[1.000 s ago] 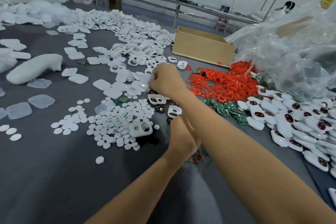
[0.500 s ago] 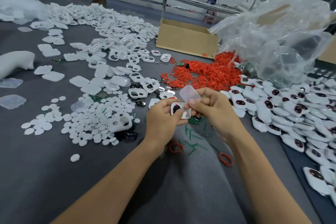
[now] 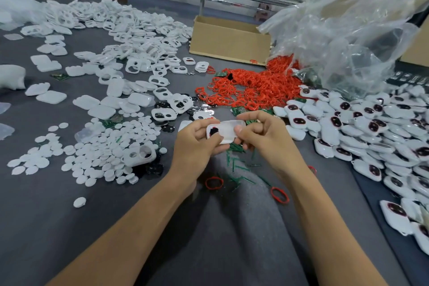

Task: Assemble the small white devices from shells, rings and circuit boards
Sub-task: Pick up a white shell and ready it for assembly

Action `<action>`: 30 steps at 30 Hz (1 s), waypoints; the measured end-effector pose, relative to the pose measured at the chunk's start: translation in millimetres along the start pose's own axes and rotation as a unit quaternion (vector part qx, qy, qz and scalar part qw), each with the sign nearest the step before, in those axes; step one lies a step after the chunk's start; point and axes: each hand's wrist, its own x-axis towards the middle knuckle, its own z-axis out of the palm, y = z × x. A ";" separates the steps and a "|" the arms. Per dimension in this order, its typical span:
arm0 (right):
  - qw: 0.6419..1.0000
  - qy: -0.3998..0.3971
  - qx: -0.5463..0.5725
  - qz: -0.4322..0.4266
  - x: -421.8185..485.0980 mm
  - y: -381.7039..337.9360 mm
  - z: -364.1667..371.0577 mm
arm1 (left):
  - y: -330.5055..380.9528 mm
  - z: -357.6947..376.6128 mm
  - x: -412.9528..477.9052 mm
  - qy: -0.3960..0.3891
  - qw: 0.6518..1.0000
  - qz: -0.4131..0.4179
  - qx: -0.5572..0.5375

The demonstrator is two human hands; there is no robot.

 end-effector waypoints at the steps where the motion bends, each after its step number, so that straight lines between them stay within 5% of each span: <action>1: 1.000 -0.001 -0.008 0.000 0.2 0.9 0.1 | 0.4 -0.2 0.0 -0.006 1.000 -0.003 -0.004; 22: 0.978 0.101 -0.169 -0.071 -3.3 4.5 17.3 | -4.6 -4.4 -1.8 -0.085 0.991 0.047 0.092; 30: 0.984 0.114 -0.125 -0.064 -4.8 1.1 19.8 | -6.1 -4.5 -0.5 -0.080 0.992 0.049 0.085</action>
